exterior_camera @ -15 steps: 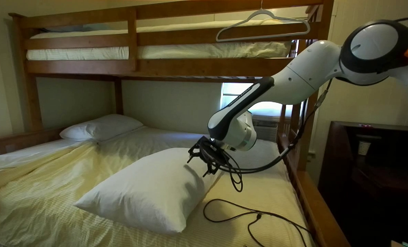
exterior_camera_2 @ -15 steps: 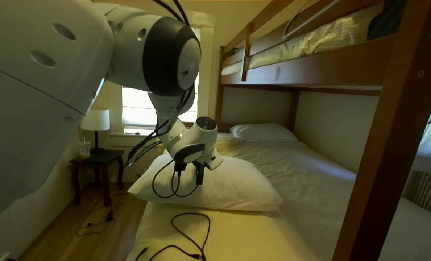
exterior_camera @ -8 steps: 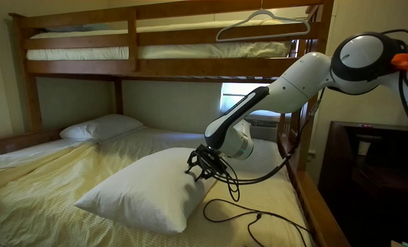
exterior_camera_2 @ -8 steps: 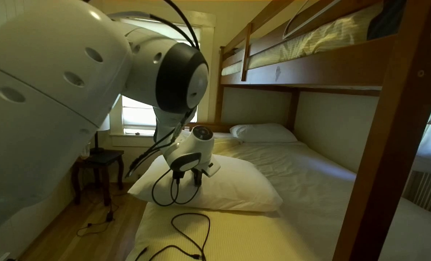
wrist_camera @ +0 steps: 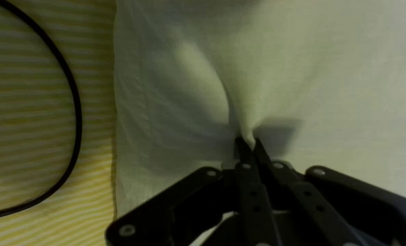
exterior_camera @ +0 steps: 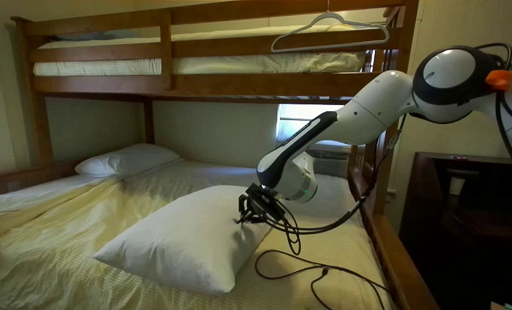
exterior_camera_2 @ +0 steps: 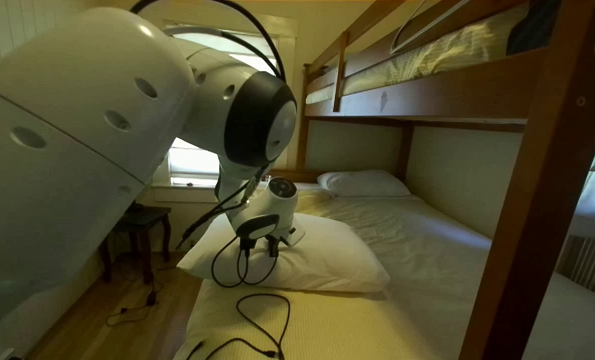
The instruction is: Move the white pillow to the right
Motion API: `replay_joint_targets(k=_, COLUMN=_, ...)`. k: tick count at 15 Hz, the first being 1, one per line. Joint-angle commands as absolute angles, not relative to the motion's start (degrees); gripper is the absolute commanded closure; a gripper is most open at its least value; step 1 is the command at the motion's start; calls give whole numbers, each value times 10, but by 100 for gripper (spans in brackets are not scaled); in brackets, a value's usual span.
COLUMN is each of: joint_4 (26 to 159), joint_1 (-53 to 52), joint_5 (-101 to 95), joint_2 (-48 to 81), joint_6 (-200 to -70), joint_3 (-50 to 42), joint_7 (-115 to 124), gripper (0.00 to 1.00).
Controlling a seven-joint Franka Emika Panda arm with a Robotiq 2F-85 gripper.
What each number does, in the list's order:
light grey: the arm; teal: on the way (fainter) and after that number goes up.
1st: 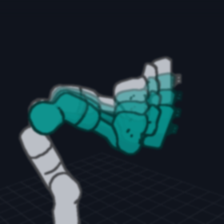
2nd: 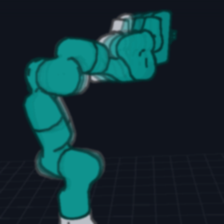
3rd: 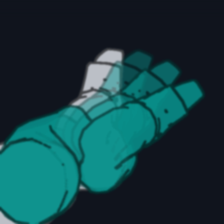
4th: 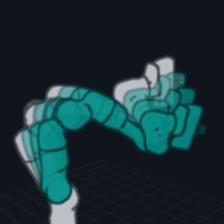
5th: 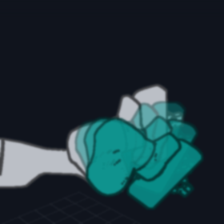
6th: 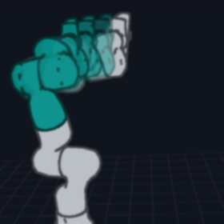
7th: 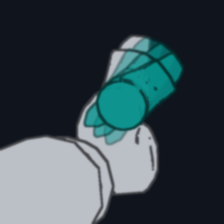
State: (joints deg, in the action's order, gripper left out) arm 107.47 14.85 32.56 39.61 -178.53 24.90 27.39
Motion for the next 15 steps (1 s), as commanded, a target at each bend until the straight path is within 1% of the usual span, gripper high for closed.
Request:
replay_joint_targets(k=1, joint_4=1066, joint_1=158, joint_5=326, joint_2=413, joint_6=-1790, joint_3=263, joint_7=264, gripper=100)
replay_joint_targets(k=4, joint_4=1104, joint_1=127, joint_5=359, joint_2=363, joint_6=-1747, joint_3=220, joint_7=276, gripper=99)
replay_joint_targets(k=9, joint_4=1222, joint_1=83, joint_5=406, joint_2=217, joint_6=-1680, joint_3=138, joint_7=311, gripper=99)
replay_joint_targets(k=10, joint_4=1250, joint_1=92, joint_5=374, joint_2=191, joint_6=-1674, joint_3=137, joint_7=352, gripper=99)
replay_joint_targets(k=15, joint_4=1367, joint_1=28, joint_5=312, joint_2=63, joint_6=-1650, joint_3=40, joint_7=493, gripper=99)
